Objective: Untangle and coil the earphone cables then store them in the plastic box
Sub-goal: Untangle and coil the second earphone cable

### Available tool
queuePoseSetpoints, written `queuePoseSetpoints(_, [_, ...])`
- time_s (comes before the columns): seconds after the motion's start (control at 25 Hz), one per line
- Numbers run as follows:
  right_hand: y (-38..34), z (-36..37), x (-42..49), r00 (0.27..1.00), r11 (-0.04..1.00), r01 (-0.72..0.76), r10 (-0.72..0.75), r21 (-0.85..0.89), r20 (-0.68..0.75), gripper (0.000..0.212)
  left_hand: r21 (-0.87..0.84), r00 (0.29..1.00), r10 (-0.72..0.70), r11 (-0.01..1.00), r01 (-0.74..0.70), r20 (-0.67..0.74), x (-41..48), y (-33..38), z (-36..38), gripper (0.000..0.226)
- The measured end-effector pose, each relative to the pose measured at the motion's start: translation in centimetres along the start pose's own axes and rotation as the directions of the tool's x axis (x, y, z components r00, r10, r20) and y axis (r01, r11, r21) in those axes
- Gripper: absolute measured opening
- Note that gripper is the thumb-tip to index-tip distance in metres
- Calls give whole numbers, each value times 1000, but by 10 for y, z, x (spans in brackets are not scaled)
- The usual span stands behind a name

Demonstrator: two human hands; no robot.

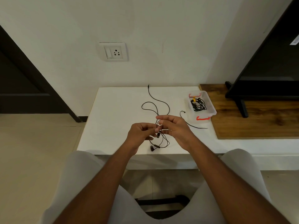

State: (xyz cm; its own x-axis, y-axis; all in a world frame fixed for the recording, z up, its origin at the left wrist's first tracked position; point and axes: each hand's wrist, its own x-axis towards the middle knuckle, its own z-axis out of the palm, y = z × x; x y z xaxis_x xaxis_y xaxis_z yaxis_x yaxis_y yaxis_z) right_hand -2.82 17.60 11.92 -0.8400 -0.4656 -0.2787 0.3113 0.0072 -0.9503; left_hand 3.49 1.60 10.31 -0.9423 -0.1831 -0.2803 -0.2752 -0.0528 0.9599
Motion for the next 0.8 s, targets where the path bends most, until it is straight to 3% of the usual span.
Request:
queuePoseSetpoints(0.24, [-2, 0, -1, 998, 988, -44, 48, 146, -28, 23, -179, 1000, -2, 984, -2, -19, 2, -3, 2, 11])
queuePoseSetpoints(0.36, [-3, 2, -1, 998, 983, -48, 53, 175, -24, 24, -194, 990, 22, 980, -49, -139, 0, -3, 5, 10])
queuePoseSetpoints(0.48, [1, 4, -1, 997, 975, -49, 61, 216, -47, 26, 14, 952, 130, 991, -131, -278, 1, -4, 8, 10])
queuePoseSetpoints(0.64, [3, 6, -1, 990, 967, -57, 87, 248, -114, 25, 388, 888, 362, 890, -238, -285, 3, -6, 11, 8])
queuePoseSetpoints(0.8, [4, 5, 0, 977, 960, -73, 123, 269, -176, 23, 482, 875, 383, 851, -209, -297, 5, -7, 13, 16])
